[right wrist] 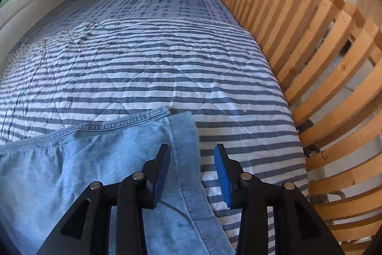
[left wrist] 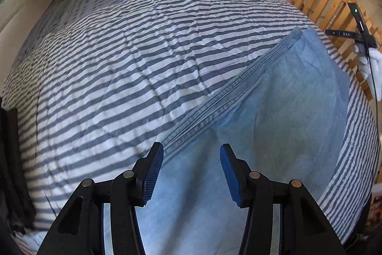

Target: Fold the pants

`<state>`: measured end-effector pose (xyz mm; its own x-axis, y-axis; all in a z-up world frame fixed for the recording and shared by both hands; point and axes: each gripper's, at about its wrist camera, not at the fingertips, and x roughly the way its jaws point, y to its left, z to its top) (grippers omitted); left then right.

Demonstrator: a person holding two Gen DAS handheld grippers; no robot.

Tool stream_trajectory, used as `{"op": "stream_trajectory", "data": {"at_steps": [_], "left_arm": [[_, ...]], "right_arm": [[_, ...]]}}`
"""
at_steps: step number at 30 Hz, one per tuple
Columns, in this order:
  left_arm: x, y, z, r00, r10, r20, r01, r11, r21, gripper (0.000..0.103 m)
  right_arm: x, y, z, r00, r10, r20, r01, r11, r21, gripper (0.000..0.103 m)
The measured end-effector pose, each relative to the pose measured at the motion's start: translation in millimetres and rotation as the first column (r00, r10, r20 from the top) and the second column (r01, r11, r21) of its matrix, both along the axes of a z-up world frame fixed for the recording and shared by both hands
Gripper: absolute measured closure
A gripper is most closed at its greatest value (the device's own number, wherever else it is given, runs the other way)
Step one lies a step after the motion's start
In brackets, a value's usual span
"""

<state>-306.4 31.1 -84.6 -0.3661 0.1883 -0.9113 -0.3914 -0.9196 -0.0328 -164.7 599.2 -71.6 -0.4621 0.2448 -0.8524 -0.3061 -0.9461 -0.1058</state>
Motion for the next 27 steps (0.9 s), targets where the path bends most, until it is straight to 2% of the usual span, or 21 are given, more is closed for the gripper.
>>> {"op": "stream_trajectory", "data": {"at_steps": [4,10,15,17,19,20,22,27], "left_arm": [[-14,24,-18,0.998,-0.059,0.019,0.06,0.996,-0.068,0.049],[-20,20,-34,0.996,-0.084,0.033,0.087,0.991,-0.097,0.049],[-25,22,-36,0.995,-0.103,0.016,0.104,0.991,-0.088,0.05],[-23,25,-38,0.992,-0.127,0.024,0.128,0.989,-0.08,0.058],[-18,28,-42,0.987,-0.16,0.035,0.162,0.982,-0.092,0.075],[-16,29,-44,0.985,-0.167,0.029,0.17,0.98,-0.105,0.077],[-14,30,-47,0.983,-0.178,0.032,0.181,0.977,-0.115,0.087],[-12,27,-46,0.986,-0.169,0.013,0.169,0.979,-0.11,0.092]], "right_arm": [[-1,32,-1,0.998,-0.052,-0.02,0.049,0.992,-0.12,0.068],[-37,34,-28,0.999,-0.048,-0.004,0.047,0.984,-0.173,0.068],[-56,33,-50,0.999,-0.05,-0.01,0.046,0.97,-0.238,0.068],[-57,31,-53,0.998,-0.053,-0.023,0.044,0.959,-0.282,0.072],[-57,25,-51,0.999,-0.036,-0.032,0.027,0.967,-0.255,0.076],[-57,22,-49,0.999,-0.027,-0.032,0.019,0.973,-0.232,0.083],[-56,21,-45,0.999,-0.028,-0.035,0.02,0.977,-0.213,0.093],[-46,19,-32,0.997,-0.036,-0.064,0.024,0.984,-0.178,0.096]]}}
